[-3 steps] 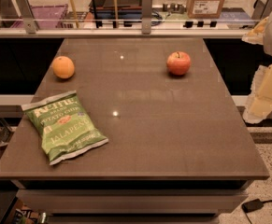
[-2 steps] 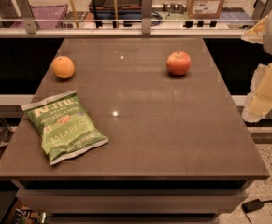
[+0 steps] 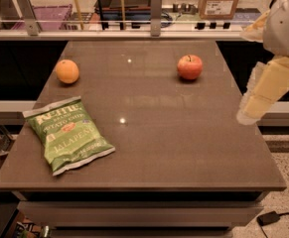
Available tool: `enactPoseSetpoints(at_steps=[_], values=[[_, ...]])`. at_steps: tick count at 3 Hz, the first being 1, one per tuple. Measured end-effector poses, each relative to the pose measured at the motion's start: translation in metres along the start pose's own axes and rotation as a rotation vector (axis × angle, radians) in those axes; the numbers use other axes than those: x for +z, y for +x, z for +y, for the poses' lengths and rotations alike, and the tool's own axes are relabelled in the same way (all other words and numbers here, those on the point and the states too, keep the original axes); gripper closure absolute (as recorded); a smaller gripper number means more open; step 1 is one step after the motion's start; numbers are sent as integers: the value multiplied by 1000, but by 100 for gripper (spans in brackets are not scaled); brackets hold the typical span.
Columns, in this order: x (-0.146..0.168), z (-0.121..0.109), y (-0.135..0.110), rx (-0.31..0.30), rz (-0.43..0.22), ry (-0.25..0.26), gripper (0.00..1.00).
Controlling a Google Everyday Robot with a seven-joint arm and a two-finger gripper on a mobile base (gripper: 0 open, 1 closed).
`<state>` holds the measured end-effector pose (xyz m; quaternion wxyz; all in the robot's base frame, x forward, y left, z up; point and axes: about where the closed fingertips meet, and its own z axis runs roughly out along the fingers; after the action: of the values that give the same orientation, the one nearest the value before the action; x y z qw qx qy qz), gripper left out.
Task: Pick green jalapeno chip bag
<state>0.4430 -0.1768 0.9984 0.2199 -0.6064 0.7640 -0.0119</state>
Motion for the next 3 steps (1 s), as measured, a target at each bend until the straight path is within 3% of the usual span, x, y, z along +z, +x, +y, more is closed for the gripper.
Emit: enactPoseSetpoints(at_steps=[3], values=[[49, 20, -67, 35, -282, -16, 0]])
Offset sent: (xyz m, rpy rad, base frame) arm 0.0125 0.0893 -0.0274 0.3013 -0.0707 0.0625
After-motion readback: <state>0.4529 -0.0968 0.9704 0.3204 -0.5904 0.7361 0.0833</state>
